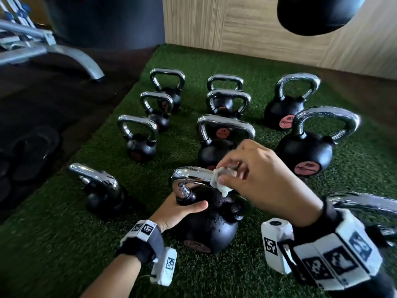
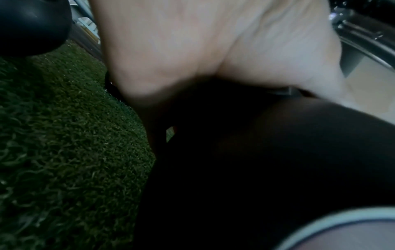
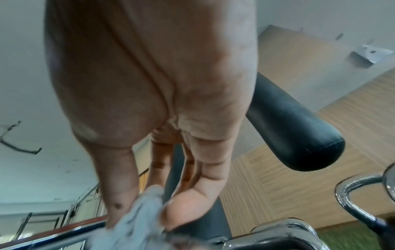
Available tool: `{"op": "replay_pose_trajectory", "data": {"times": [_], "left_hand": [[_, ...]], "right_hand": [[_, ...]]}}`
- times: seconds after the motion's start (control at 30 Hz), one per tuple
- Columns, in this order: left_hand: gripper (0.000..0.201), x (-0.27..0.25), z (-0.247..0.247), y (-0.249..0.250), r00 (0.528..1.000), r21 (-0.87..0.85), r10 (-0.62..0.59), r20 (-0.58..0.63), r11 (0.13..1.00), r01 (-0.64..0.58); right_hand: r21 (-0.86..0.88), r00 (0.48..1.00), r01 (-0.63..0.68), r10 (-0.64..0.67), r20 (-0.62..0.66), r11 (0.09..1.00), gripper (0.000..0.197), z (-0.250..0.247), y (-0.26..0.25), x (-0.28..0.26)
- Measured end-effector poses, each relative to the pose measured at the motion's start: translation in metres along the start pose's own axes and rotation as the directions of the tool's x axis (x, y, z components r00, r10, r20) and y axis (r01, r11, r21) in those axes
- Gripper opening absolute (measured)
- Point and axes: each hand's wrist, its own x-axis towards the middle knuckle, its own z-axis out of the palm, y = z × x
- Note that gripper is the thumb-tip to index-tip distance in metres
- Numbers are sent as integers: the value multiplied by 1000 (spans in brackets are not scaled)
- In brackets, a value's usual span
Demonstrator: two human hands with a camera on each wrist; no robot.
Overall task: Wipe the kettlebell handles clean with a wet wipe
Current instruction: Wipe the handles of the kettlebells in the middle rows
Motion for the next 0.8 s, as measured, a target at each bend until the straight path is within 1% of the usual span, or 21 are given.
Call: {"op": "replay_pose_trajectory", "data": {"times": [0.03,0.07,0.13,0.17,0.27,0.33,0.43,0.53,0.6,0.67,0.73,0.8], "left_hand": [[62,0,1,-1,1000,-5,1,-1,1000,-1],[61,0,2,0,1000,-9,2,-1,1000,-2],[58,0,4,0,1000,-26,6,-18,1000,-7],[58,1,5,-1,999,-37,8,-35,999,-9],[56,0,8,-2,997,-75,19,-72,997,-25],[51,0,10,-2,996,-85,20,-88,996,-27],[50,0,12,-5,993,-100,23,-113,994,-34],[55,0,15,-6,987,-114,30,-156,992,-48],[59,0,15,-5,985,-91,29,-168,995,-45],[60,0,14,-4,986,-55,20,-166,998,-29],[62,0,13,-4,987,-25,5,-158,1000,-9],[68,0,12,-4,988,-22,-3,-152,1000,0]], "right_hand": [[-26,1000,11,-11,-7,1000,13,4,-2,-2],[-43,999,30,-31,-10,999,21,8,-4,-4],[-49,995,87,-89,-35,995,41,14,-5,-7],[-43,991,115,-117,-67,992,42,16,-5,-8],[-65,973,155,-163,-163,986,23,22,-2,-8],[-79,973,144,-156,-170,986,16,24,3,-12],[-51,980,103,-110,-163,993,15,21,12,-26],[-33,969,70,-76,-235,997,13,23,15,-29],[-82,966,46,-65,-250,996,15,25,12,-21],[-136,974,38,-67,-217,990,18,26,8,-16],[-80,975,39,-55,-216,996,18,26,8,-22],[26,967,27,-19,-254,999,14,25,13,-38]]}}
